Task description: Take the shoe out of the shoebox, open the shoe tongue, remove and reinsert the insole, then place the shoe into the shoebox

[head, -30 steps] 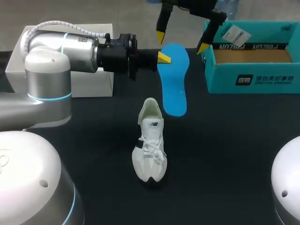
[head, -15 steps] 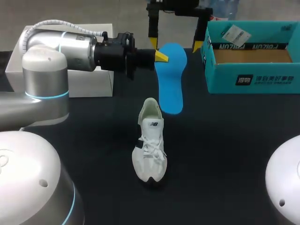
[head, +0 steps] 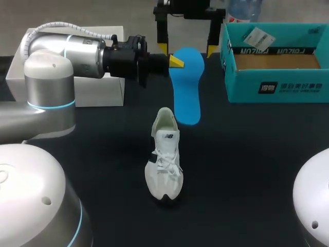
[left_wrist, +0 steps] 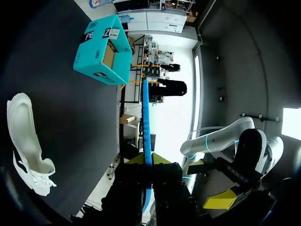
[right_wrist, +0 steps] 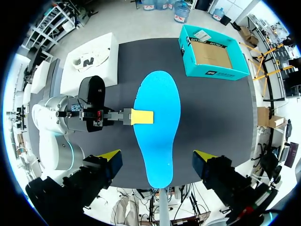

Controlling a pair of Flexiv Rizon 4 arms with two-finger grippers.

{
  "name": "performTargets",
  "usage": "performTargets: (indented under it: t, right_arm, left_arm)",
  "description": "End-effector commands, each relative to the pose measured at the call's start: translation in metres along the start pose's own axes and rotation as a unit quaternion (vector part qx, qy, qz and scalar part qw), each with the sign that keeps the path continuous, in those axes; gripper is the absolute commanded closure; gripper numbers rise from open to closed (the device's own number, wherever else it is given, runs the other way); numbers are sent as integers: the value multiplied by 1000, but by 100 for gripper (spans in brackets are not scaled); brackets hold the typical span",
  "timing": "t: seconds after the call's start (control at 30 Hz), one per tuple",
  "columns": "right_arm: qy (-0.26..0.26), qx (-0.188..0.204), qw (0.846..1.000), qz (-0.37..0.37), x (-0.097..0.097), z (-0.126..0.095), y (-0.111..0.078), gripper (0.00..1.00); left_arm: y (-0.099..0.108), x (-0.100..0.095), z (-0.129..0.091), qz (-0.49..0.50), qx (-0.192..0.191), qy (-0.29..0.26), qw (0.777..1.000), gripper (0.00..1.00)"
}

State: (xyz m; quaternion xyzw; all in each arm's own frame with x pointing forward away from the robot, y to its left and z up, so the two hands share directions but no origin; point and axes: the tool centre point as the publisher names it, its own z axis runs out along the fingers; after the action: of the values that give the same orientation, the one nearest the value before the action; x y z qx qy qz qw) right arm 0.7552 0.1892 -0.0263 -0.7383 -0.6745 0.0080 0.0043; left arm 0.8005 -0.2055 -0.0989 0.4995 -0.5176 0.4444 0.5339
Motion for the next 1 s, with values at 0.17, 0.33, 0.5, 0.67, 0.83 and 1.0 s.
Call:
performTargets:
  t: [0.17, 0.33, 0.5, 0.67, 0.83, 1.0]
  right_arm:
    - [3, -1, 1000, 0, -3, 1, 0, 0]
    - [81, -43, 996, -8, -9, 8, -2, 0]
    - [167, -91, 981, -20, -16, 10, -5, 0]
    - [244, -119, 962, -26, -27, 12, -8, 0]
    - [280, -103, 954, -36, -34, 15, -13, 0]
    - [334, -81, 937, -59, -42, 19, -16, 0]
  left_arm:
    - [1, -1, 1, 0, 4, 1, 1000, 100]
    - [2, -1, -1, 2, 5, 1, 1000, 100]
    - [2, -3, -2, 1, 7, 0, 1000, 100]
    - [2, -4, -2, -2, 7, -1, 1000, 100]
    - [4, -5, -4, -3, 4, -3, 1000, 100]
    - [4, -6, -6, -4, 4, -2, 1000, 100]
